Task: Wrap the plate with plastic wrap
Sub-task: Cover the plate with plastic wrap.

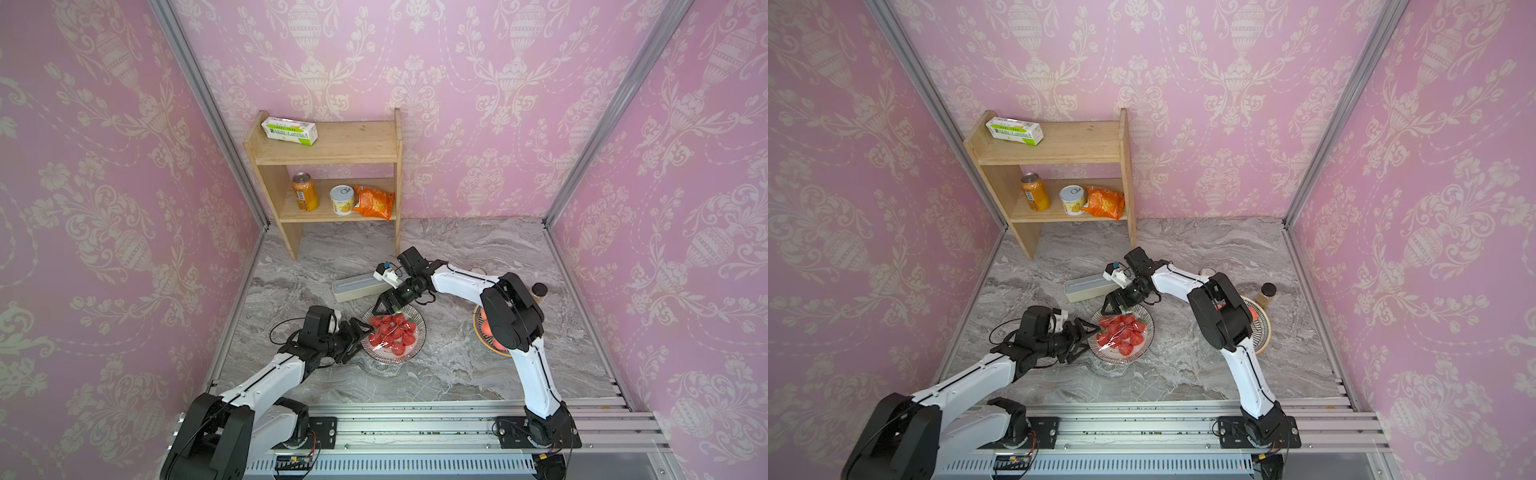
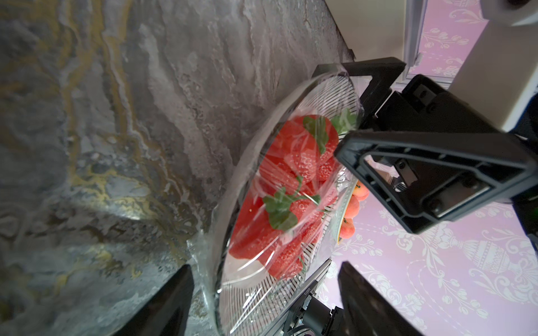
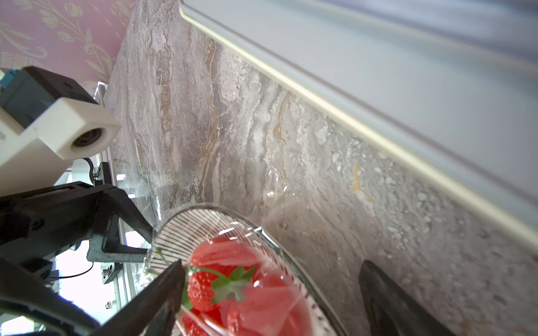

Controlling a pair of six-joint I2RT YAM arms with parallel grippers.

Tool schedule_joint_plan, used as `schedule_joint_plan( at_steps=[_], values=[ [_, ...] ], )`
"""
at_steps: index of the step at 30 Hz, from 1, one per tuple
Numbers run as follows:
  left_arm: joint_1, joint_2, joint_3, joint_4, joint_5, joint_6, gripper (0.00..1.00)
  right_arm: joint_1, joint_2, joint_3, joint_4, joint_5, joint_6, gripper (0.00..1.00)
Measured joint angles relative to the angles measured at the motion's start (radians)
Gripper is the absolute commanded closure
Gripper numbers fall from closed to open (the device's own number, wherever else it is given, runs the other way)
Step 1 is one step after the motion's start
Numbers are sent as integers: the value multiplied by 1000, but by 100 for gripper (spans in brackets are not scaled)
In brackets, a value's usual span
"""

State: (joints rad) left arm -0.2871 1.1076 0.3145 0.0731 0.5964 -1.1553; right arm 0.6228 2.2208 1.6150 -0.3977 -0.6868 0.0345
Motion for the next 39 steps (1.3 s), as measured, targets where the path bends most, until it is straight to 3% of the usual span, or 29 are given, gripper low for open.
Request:
schedule_joint_plan(
  at_steps=[8,13,18,24,32,39],
  values=[
    [-12,43,-10,55,0,-20,23,-21,-45,-50,36,18,45,4],
    [-18,47,-10,73,0,-26,23,-63,-146,-76,27,53,50,0],
    [-25,47,-10,89,0,-35,23,-71,-266,-220,63,66,105,0],
    [-36,80,-10,118,0,-41,23,-52,-288,-374,112,76,188,0],
    [-45,109,-8,142,-1,-44,23,-24,-316,-441,192,91,270,0],
    [-45,87,41,56,-69,2,11,-31,-355,-455,164,125,319,0]
  ],
)
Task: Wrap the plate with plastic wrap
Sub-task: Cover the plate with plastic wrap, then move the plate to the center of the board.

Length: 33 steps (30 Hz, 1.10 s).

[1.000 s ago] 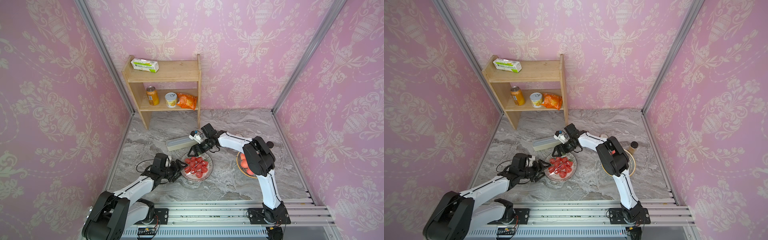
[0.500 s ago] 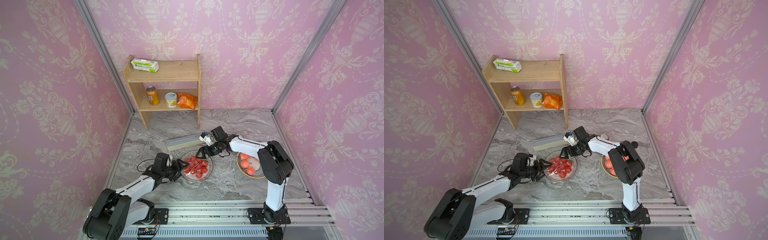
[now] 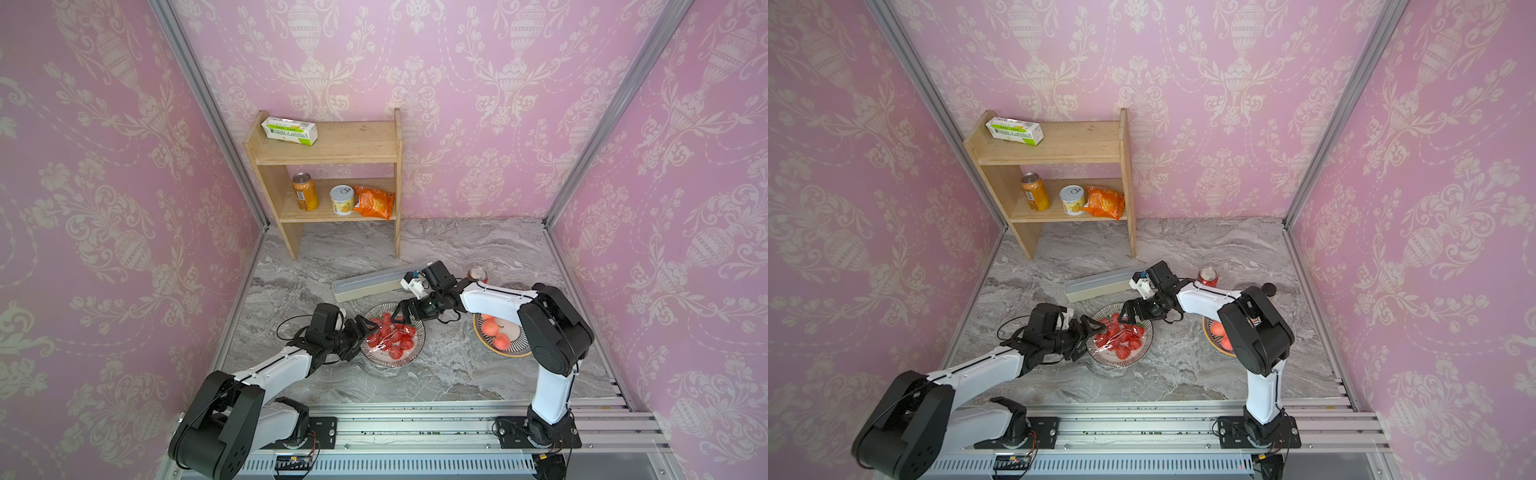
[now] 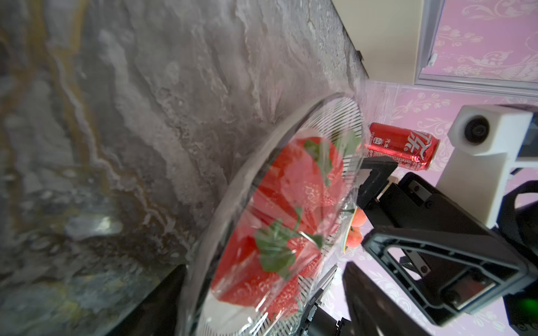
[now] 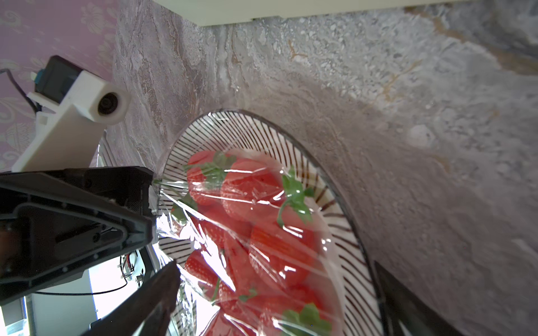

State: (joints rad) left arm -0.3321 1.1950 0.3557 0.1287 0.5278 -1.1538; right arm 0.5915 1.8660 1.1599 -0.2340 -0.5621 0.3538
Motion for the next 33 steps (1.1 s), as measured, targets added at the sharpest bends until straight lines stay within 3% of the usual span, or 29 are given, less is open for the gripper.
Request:
schedule_joint_plan(
  at_steps=[8,15,20,26,33],
  values=[
    [99,-139,114,-310,-145,207,1,-83,-139,-5,-138,73,34,0],
    [214,-177,346,-542,-257,468,1,-43,-148,-93,-161,68,112,0],
    [234,-98,463,-565,-262,560,1,26,-145,-94,-150,53,157,0],
    [240,-58,479,-570,-261,594,1,87,-105,-74,-130,55,203,0],
    [252,-54,531,-577,-261,622,1,170,19,83,-122,63,245,0]
  ],
)
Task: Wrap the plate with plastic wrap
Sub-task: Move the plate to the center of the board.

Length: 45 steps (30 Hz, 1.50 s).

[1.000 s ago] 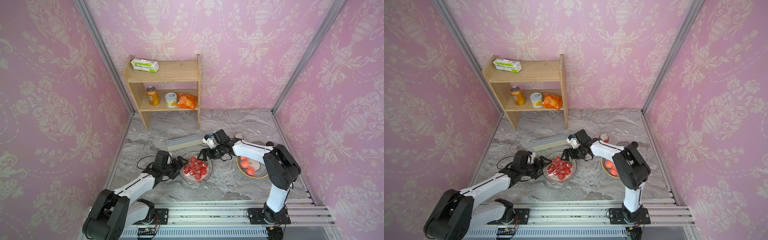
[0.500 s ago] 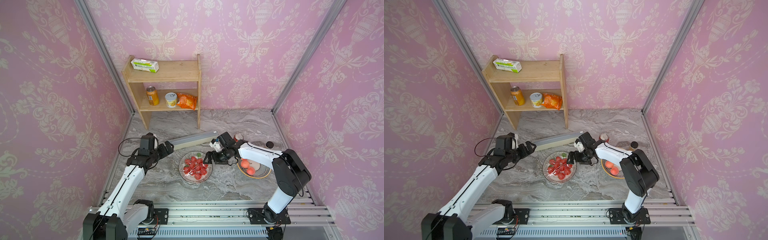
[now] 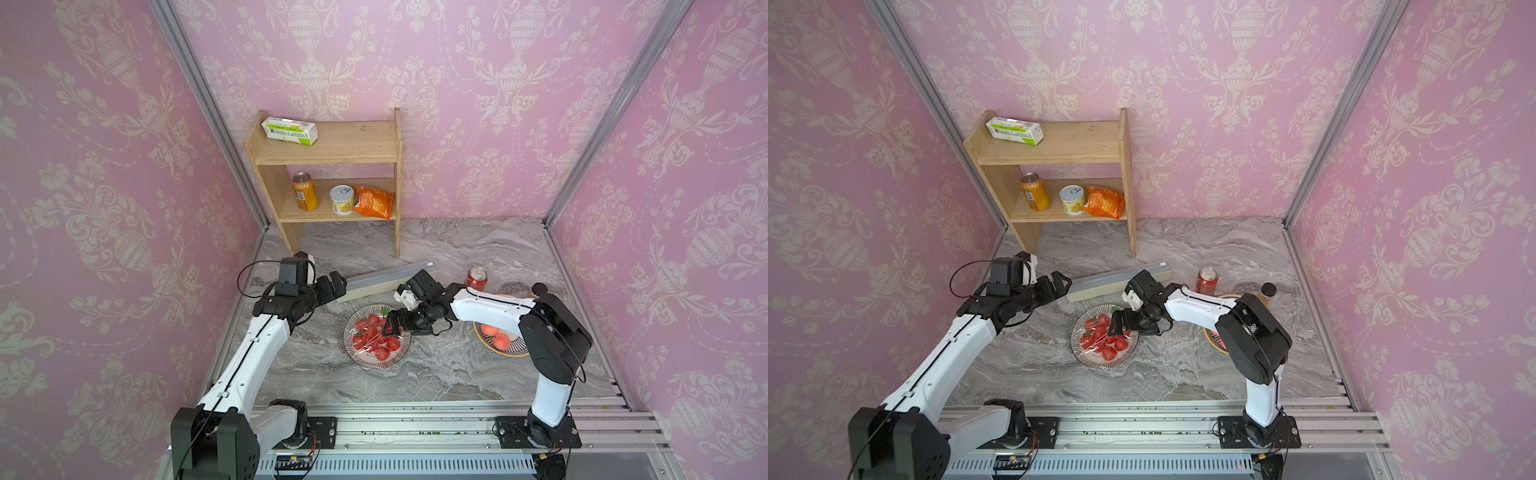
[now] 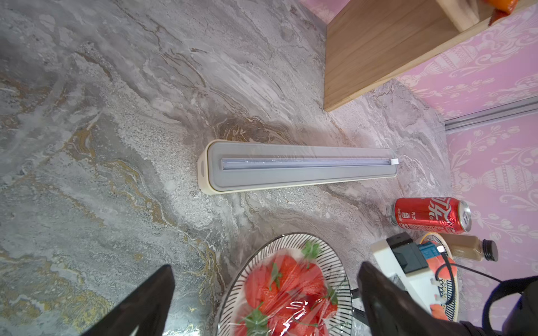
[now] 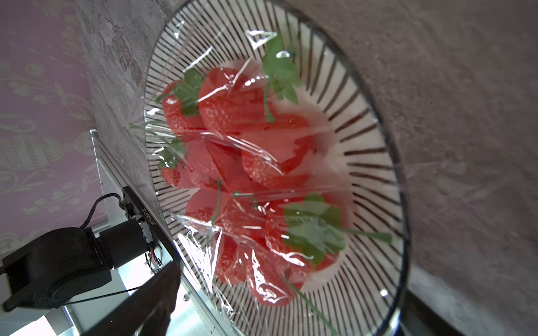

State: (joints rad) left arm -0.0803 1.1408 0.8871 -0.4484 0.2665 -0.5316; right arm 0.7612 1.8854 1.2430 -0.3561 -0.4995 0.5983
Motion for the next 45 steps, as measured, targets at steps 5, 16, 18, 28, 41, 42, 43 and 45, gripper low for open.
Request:
schedule_joint_plan(
  at_steps=[5,16,18,28,41,42,43,45],
  values=[
    [0,0,13,-5,0,11,1,80,89,118,26,-6,35,0],
    [6,0,21,-6,13,19,1,166,149,201,43,-16,58,0],
    [6,0,21,-6,28,19,3,153,111,185,21,14,52,0],
    [-74,3,-1,64,114,-13,5,-3,-428,-6,-296,334,-25,7],
    [-179,130,-13,145,120,-61,6,-692,-825,-282,-575,501,-101,25],
    [-179,130,-11,146,120,-61,6,-745,-834,-298,-574,499,-110,25],
    [-179,130,-8,146,120,-61,6,-807,-842,-318,-574,497,-121,26],
    [-179,130,-5,149,120,-61,6,-904,-847,-358,-566,494,-139,29]
  ],
)
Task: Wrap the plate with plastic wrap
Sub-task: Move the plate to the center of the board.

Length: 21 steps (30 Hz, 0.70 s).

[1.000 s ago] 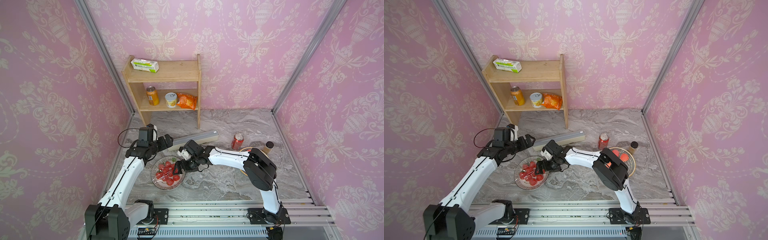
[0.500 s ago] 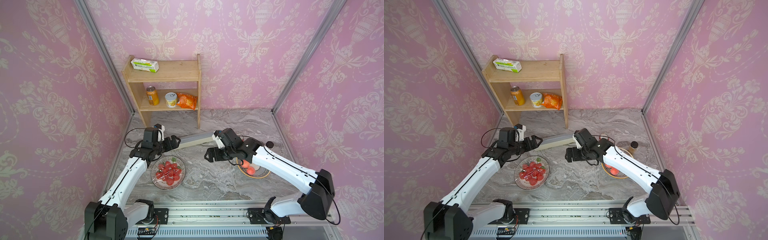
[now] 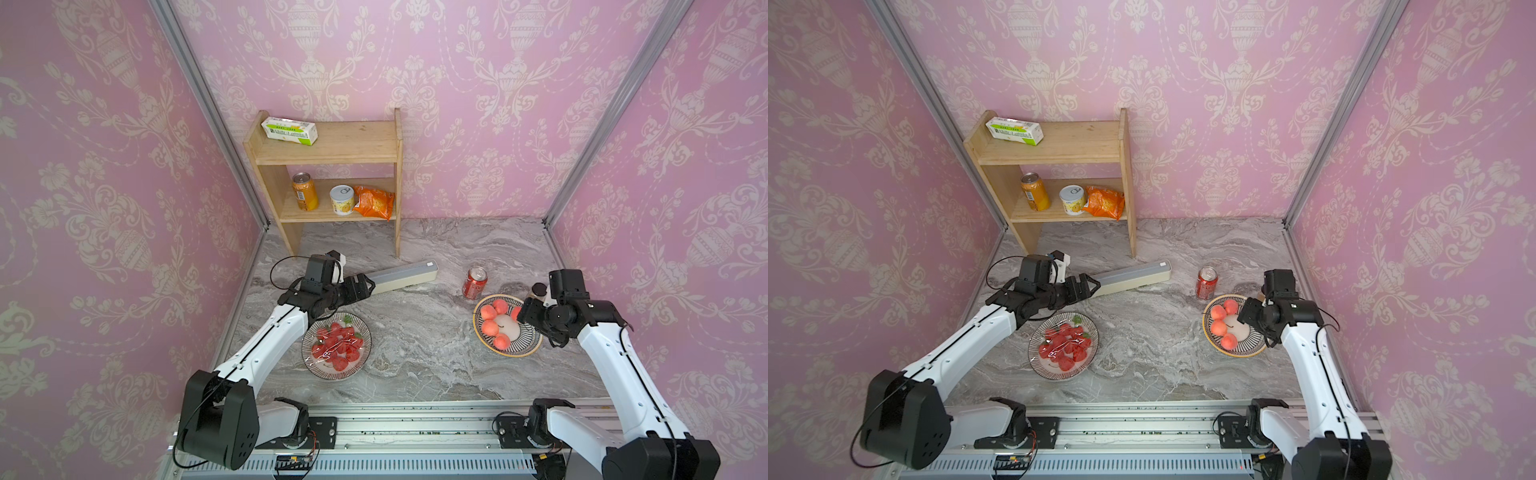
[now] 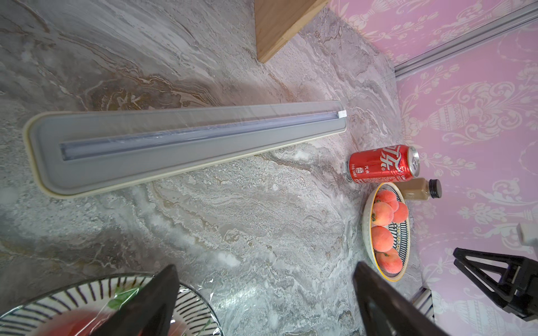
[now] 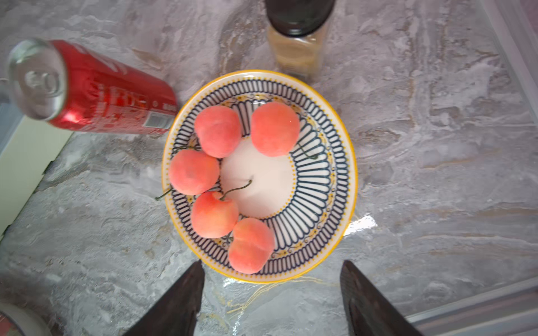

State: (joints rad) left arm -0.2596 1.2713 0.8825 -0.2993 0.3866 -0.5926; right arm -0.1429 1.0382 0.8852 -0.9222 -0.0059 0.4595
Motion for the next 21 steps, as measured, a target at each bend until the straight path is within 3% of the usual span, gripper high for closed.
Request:
schedule_joint_plan(
  at_steps=[5,12,21],
  values=[
    [0,0,2,5,0,0,5,-166,40,-125,85,-63,-21,33],
    [0,0,6,6,-1,2,5,-246,129,-223,212,-132,-24,39],
    [0,11,10,5,-4,5,5,-294,216,-283,340,-225,-40,68]
  ],
)
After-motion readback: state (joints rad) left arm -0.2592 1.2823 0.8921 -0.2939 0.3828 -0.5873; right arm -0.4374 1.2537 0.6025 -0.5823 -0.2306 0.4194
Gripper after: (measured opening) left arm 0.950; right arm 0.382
